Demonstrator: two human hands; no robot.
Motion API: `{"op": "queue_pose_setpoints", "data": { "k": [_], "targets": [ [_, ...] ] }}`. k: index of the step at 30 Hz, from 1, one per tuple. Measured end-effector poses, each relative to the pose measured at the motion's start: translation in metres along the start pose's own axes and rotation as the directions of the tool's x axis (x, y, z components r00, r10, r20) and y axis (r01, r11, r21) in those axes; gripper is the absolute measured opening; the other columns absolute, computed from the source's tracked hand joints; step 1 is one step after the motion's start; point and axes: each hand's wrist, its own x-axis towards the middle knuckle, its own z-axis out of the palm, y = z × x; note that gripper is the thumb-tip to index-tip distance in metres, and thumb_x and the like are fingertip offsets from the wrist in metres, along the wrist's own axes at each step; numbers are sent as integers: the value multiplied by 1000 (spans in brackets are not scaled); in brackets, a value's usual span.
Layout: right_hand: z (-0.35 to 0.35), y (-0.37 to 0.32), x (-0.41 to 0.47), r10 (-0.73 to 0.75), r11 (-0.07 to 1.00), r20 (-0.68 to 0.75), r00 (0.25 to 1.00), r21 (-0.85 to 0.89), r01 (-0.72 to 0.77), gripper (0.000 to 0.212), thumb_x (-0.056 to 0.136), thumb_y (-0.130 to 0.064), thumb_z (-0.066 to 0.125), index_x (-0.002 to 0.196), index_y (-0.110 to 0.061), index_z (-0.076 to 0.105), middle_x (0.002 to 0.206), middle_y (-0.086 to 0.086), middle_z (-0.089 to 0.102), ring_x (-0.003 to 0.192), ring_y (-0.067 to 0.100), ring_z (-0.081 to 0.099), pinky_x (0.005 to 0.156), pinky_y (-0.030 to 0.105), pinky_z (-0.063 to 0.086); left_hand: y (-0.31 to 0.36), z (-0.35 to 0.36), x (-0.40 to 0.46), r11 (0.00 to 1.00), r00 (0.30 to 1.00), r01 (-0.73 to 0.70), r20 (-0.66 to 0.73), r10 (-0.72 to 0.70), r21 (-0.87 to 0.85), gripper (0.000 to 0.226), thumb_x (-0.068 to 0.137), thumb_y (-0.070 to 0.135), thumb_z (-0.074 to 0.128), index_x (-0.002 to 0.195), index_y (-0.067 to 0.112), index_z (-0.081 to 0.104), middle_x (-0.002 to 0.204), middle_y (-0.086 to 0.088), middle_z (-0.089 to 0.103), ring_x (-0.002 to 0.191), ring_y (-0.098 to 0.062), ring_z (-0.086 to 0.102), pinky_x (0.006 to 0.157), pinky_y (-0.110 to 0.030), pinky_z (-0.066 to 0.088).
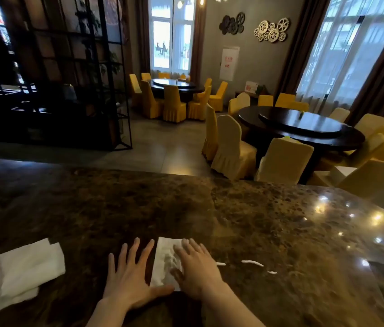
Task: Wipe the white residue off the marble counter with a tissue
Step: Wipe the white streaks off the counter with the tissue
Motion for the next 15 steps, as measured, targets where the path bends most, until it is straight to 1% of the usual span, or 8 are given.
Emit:
{"op": "queue_pose_setpoints", "data": {
  "k": [2,4,5,7,9,12,14,15],
  "targets": [
    [10,-12,5,-62,998,50,997,3,62,66,100,-38,53,155,-26,17,167,6,12,154,26,2,123,45,4,-12,6,-2,1000,1000,-1,-12,1,-15,146,45,113,41,156,42,-24,170,-2,-27,154,-32,-25,126,-61,-13],
    [20,-23,8,-92,995,74,993,-27,94,69,102,-37,50,157,-22,11,168,6,5,153,27,-4,124,45,3,-27,15,-3,1000,999,21,-45,-22,-4,140,56,107,50,155,42,-26,169,-3,-29,154,-31,-27,126,-60,-14],
    [24,-26,10,-101,994,91,991,-32,105,69,103,-36,49,157,-21,9,168,6,3,153,27,-6,124,45,2,-31,19,-3,1000,999,24,-42,-24,-12,140,58,106,51,155,42,-27,168,-3,-30,153,-31,-28,126,-59,-15],
    [30,-28,11,-118,992,123,985,-36,123,69,104,-36,45,158,-18,6,168,6,2,153,27,-7,123,44,1,-37,26,-5,1000,1000,20,-11,-20,-1,142,55,108,48,154,40,-28,168,-3,-31,153,-30,-29,126,-58,-16],
    [36,-28,7,-128,990,105,986,-37,133,67,105,-36,43,158,-15,8,168,7,4,153,26,-5,124,44,3,-41,30,-3,1000,1000,7,2,-7,8,147,48,113,40,152,37,-32,168,-3,-31,152,-29,-30,126,-56,-17],
    [41,-22,0,-160,986,8,987,-43,160,55,106,-30,44,154,-12,25,166,8,19,153,27,7,125,43,19,-44,36,1,999,1000,-15,18,14,29,150,46,115,33,145,29,-40,166,-4,-35,150,-28,-34,126,-55,-18],
    [42,-12,-5,-175,984,-83,981,-36,172,40,104,-23,48,143,-13,46,156,6,39,148,24,27,117,39,37,-42,38,4,999,999,-27,21,26,42,151,46,115,31,143,26,-42,164,-4,-39,149,-27,-37,126,-55,-18],
    [42,-6,-8,-174,985,-125,977,-22,172,32,103,-20,50,134,-15,55,148,3,49,140,21,38,109,36,45,-40,39,7,998,999,-39,22,38,42,151,45,116,30,142,26,-43,163,-3,-40,148,-26,-37,126,-55,-19]
  ]
}}
